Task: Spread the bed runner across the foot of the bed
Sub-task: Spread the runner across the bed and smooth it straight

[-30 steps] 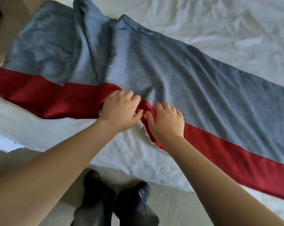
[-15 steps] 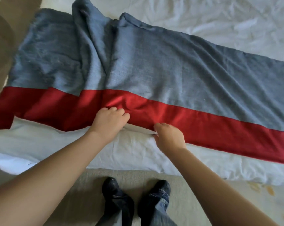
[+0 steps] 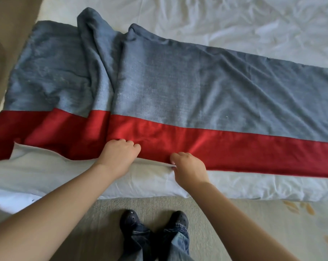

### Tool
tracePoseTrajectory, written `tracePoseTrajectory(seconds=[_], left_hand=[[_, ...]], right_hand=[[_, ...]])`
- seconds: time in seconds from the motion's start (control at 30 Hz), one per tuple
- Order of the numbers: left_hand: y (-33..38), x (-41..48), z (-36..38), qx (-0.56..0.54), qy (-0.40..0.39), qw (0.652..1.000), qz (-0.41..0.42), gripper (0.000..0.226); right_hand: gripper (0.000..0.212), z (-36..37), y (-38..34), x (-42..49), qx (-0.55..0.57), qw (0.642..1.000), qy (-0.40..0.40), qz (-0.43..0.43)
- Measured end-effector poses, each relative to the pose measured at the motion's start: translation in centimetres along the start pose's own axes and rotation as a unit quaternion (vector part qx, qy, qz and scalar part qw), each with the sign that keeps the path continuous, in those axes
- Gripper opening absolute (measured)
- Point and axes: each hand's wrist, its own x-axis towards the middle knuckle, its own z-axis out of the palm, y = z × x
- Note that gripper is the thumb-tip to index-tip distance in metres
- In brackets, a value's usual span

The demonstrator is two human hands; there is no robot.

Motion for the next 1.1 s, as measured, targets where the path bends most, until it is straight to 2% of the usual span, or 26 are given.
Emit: tracePoseTrajectory(seconds=[0.17, 0.3, 0.4, 0.5, 0.63, 0.73, 0.87, 1.1], left_hand=[[0.7, -0.1, 0.4, 0.015, -0.028, 0.999, -0.014, 0.046], [1.4, 0.1, -0.7, 0.062, -0.130, 0.988, -0.053, 0.036], [1.6, 0.2, -1.6, 0.056, -0.155, 0.984, -0.063, 0.032], [1.6, 0.0, -2.4, 0.017, -0.094, 0.993, -0.071, 0.026], [0.9, -0.1, -4.1, -0.044, 0.032, 0.996, -0.067, 0.038], [0.3, -0.2, -6.5, -0.064, 0.108, 0.988, -0.086, 0.054], [-1.2, -1.4, -8.0, -0.081, 0.098, 0.980, -0.154, 0.063], [-5.1, -5.2, -6.6, -0.078, 0.078, 0.975, -0.191, 0.062]], right_hand=[[0.020, 0.1, 0.6, -0.2, 0.007, 0.999, -0.015, -0.028], [0.020, 0.1, 1.1, -0.1, 0.017, 0.998, -0.034, -0.045], [0.014, -0.4, 1.5, 0.0, 0.021, 0.996, -0.055, -0.069], [0.025, -1.9, 1.4, 0.1, 0.015, 0.994, -0.046, -0.099], [0.032, -5.1, 0.8, 1.2, 0.078, 0.990, 0.066, -0.095], [0.038, -7.5, -0.2, 2.5, 0.094, 0.982, 0.116, -0.113], [0.044, -9.2, -2.5, 3.3, 0.095, 0.974, 0.138, -0.155], [0.054, -8.2, -8.1, 4.2, 0.063, 0.972, 0.116, -0.194]])
